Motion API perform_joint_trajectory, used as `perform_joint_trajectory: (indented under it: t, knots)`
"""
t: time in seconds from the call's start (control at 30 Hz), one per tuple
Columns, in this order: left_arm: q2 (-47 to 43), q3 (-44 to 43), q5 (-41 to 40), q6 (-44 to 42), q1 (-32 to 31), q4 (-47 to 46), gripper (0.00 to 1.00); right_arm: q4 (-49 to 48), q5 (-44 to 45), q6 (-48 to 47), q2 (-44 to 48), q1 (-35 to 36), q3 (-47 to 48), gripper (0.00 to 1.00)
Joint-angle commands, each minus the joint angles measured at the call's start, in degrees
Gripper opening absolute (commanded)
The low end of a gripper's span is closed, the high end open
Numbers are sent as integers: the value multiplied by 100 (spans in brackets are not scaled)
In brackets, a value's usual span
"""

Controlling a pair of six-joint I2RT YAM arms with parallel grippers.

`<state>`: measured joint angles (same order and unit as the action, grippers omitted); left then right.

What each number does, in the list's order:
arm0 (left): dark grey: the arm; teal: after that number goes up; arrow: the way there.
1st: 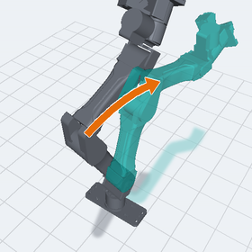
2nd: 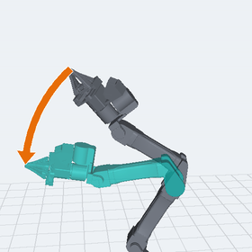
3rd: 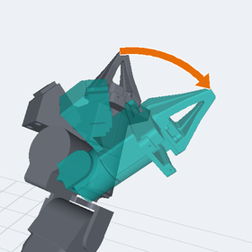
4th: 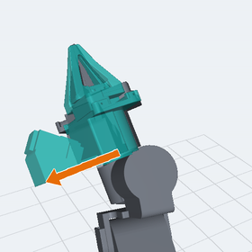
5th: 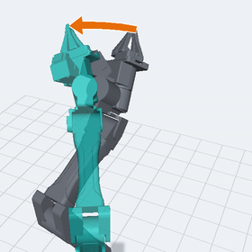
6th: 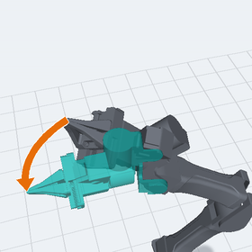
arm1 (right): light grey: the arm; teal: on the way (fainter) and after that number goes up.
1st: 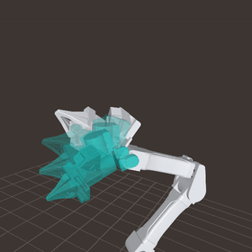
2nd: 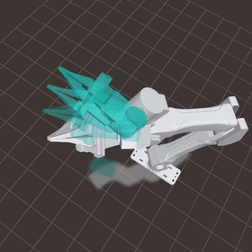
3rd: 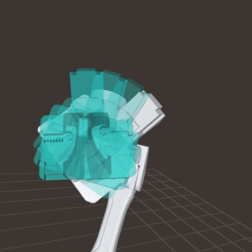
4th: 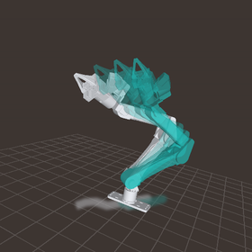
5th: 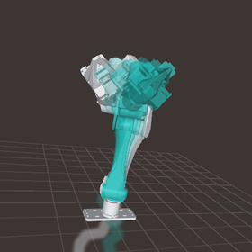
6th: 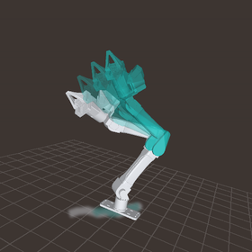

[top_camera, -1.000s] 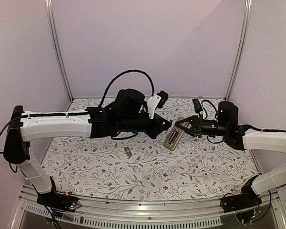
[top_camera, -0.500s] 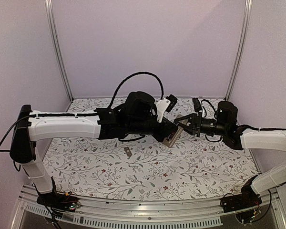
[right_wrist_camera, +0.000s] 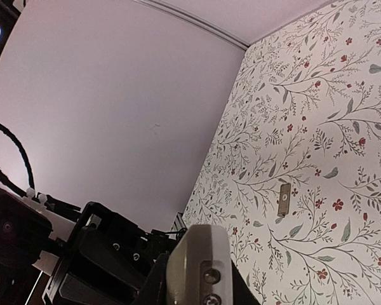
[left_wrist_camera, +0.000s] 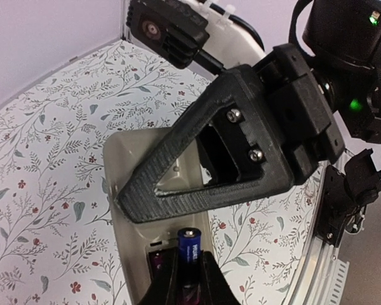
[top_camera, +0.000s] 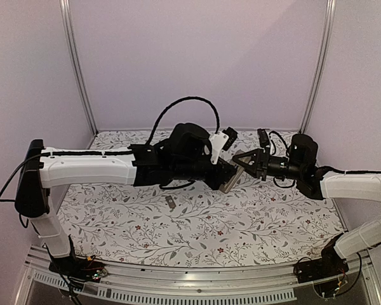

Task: Load the batteries into the remote control
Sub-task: Place the battery in the battery compartment.

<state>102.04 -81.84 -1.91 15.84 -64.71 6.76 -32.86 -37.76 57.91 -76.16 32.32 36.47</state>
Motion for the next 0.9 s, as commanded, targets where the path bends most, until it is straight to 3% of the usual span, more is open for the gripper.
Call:
perform_joint_trajectory:
  t: [0.0, 0.47, 0.87]
  knots:
    - [185, -69, -171, -60, -51, 250, 14, -563, 15, 219, 26, 38, -27, 0]
    - [111, 25, -453, -48, -26, 293, 19, -1170, -100, 702, -101, -59, -148, 0]
    - [-172, 280, -393, 31, 72, -186, 7, -1058, -169, 657, -214, -53, -224, 0]
